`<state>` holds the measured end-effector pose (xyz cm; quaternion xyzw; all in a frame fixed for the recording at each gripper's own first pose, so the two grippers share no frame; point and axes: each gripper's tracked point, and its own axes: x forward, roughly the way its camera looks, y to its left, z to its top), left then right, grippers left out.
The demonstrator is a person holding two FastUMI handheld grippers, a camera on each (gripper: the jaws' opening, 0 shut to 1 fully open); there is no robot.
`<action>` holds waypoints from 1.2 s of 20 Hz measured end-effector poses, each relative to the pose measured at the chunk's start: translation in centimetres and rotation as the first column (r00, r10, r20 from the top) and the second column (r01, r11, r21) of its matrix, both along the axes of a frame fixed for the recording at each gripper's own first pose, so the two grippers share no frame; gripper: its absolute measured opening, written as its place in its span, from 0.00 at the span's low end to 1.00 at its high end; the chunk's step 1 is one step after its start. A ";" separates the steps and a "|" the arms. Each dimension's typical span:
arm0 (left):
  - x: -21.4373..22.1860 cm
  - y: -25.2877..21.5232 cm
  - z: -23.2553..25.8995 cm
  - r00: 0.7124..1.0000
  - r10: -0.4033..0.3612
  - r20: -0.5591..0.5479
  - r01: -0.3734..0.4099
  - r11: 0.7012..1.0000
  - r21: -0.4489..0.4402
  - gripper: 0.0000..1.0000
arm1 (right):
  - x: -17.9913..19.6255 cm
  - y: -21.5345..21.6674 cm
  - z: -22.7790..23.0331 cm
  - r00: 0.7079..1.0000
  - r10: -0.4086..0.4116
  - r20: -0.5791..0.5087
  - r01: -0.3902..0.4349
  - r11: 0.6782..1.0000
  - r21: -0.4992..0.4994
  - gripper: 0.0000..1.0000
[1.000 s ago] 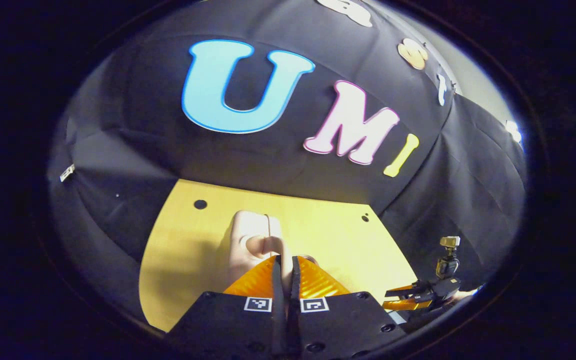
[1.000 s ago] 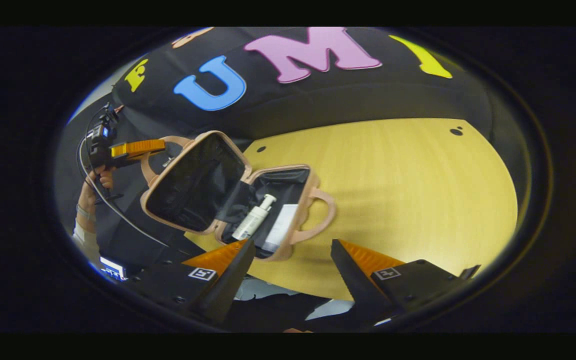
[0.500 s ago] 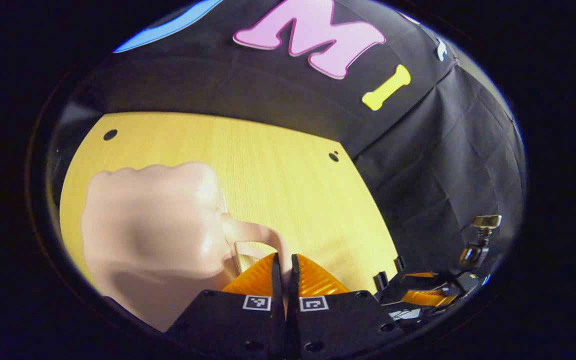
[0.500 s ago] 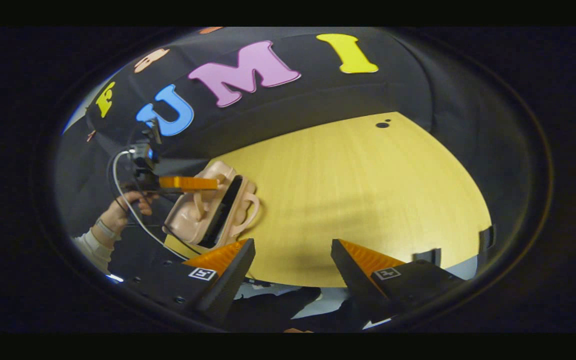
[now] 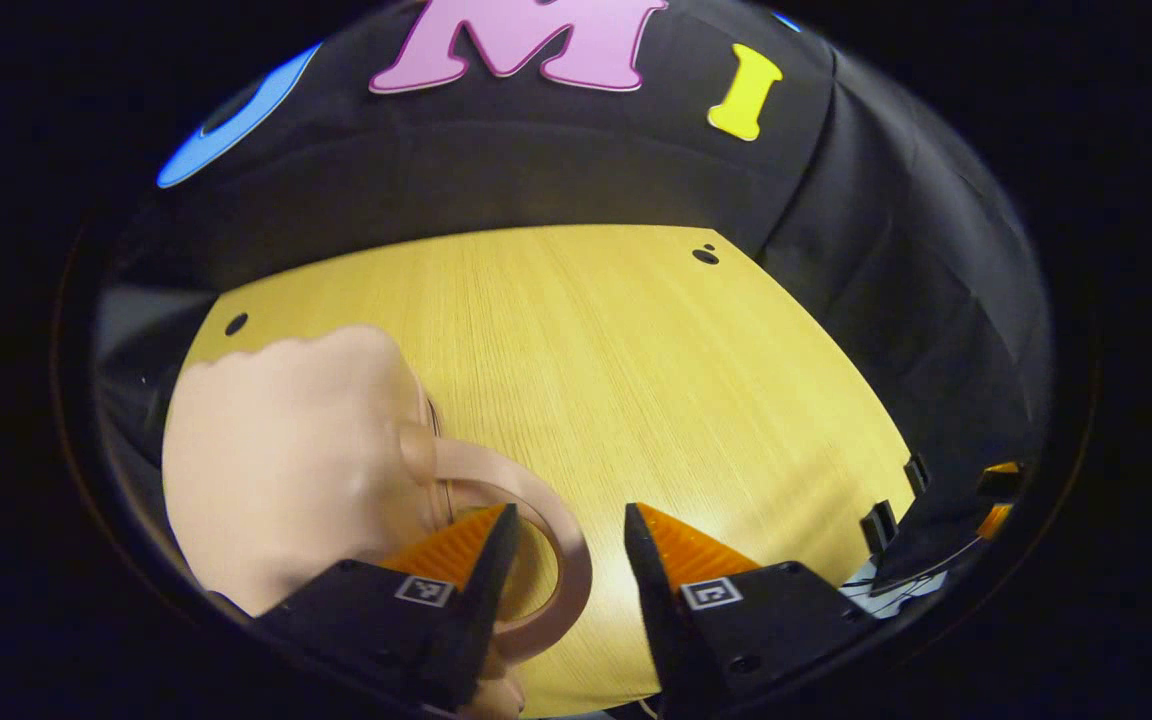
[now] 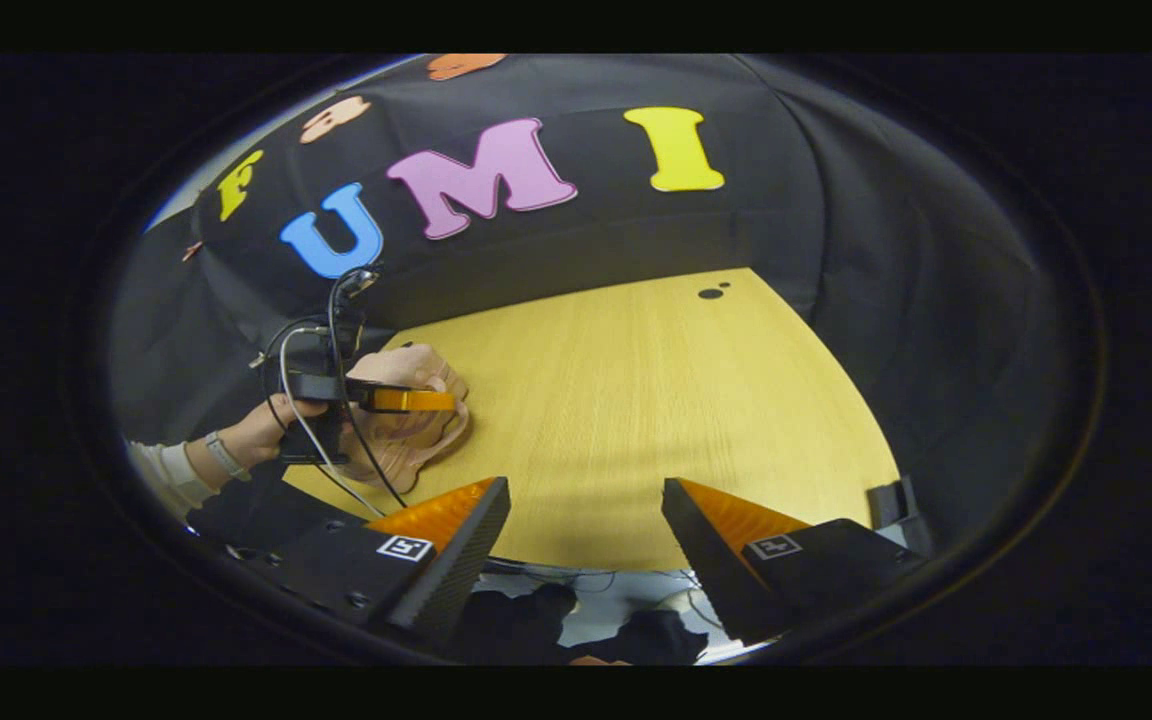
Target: First open the suitcase, pack the skin care products into it, and then close the suitcase.
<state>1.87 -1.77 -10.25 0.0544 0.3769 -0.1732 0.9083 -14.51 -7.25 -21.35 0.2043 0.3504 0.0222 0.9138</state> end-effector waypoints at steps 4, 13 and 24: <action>-2.6 -3.0 8.8 0.963 0.055 0.264 -0.059 0.998 0.007 0.97 | 1.5 -2.6 3.4 0.983 0.091 0.158 -0.068 0.987 -0.144 0.97; -12.2 -3.8 29.5 0.674 0.260 0.692 -0.228 0.964 -0.140 0.97 | 8.0 -5.1 20.4 0.791 0.098 0.604 0.113 0.947 -0.301 0.98; -13.8 -1.5 35.5 0.570 0.273 0.775 -0.222 0.959 -0.175 0.97 | 8.0 -3.7 27.0 0.695 0.033 0.718 0.263 0.918 -0.297 0.97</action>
